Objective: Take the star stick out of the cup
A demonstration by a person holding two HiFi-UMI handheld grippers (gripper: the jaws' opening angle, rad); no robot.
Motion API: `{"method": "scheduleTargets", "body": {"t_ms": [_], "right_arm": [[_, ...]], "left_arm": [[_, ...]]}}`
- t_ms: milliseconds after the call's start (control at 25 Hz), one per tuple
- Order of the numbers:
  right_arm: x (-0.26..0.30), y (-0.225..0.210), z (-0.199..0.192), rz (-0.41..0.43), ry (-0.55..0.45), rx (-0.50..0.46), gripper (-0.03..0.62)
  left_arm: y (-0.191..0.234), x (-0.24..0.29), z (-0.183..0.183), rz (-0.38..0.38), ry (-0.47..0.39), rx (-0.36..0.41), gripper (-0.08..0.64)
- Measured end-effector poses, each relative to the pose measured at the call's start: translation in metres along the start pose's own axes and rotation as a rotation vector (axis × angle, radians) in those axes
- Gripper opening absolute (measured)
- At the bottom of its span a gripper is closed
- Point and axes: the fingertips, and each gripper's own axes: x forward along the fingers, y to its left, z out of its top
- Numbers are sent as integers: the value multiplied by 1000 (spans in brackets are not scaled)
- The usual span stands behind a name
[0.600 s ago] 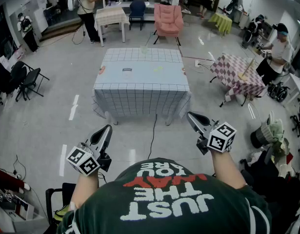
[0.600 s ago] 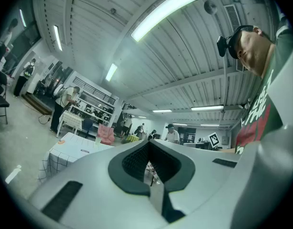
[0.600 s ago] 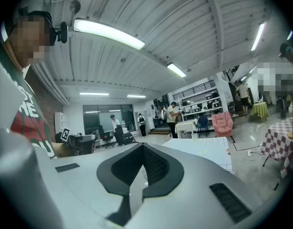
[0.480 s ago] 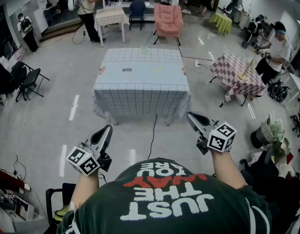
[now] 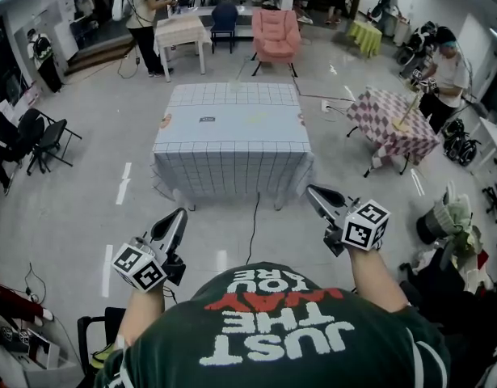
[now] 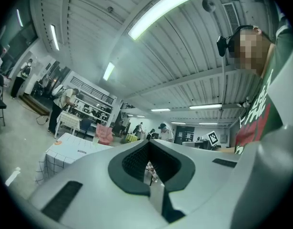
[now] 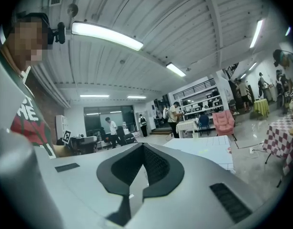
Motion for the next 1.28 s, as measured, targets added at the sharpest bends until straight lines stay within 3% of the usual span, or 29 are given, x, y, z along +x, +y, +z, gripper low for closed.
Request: {"method": "scheduleTargets", "body": {"t_ms": [480, 880, 1280], "right_arm": [[-62, -32, -8, 36, -1, 35, 31], [-101, -69, -24, 87, 7, 59, 31], [-72, -99, -33, 112, 22, 88, 31]], "left_arm": [[-52, 45, -21, -30, 15, 15, -3], [-97, 75, -43, 37, 41, 2, -3], [-74, 97, -47, 66, 59, -1, -3]]}}
